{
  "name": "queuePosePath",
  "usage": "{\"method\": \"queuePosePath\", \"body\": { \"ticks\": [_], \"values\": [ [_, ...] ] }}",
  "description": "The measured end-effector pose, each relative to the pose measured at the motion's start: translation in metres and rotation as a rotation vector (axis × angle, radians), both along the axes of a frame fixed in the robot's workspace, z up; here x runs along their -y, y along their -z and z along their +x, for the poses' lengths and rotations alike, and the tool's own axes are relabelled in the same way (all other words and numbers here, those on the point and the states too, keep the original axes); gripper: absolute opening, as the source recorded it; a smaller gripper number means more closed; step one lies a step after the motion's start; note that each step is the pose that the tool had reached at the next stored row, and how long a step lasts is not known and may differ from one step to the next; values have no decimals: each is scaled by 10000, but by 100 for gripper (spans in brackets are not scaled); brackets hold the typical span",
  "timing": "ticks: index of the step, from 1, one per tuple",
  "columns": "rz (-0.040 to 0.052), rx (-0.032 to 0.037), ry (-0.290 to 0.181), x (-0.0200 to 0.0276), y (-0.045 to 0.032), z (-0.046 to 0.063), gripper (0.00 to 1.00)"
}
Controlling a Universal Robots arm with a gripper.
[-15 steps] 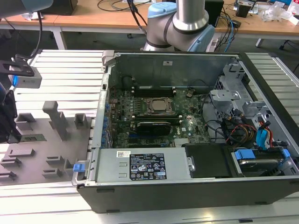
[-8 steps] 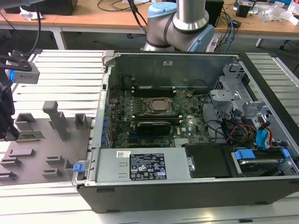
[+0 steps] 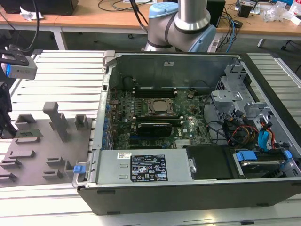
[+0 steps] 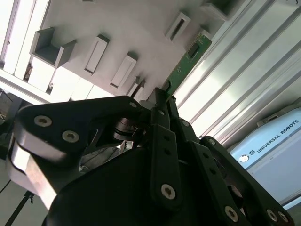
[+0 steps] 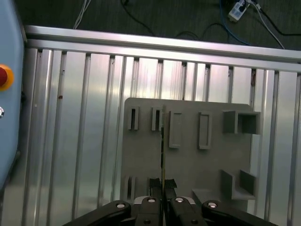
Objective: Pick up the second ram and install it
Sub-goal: 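Pick up the second ram and move it above second insertion slot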
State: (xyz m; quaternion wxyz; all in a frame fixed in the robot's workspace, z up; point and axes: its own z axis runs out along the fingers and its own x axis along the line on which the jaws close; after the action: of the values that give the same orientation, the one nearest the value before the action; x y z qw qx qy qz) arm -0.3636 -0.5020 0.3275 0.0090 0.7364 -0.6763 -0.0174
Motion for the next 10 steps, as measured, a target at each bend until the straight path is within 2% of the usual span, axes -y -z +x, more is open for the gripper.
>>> {"method": "queuePosePath", "body": {
  "ticks": [10],
  "values": [
    [2,3,0,0,-124,0,14]
  ]
}}
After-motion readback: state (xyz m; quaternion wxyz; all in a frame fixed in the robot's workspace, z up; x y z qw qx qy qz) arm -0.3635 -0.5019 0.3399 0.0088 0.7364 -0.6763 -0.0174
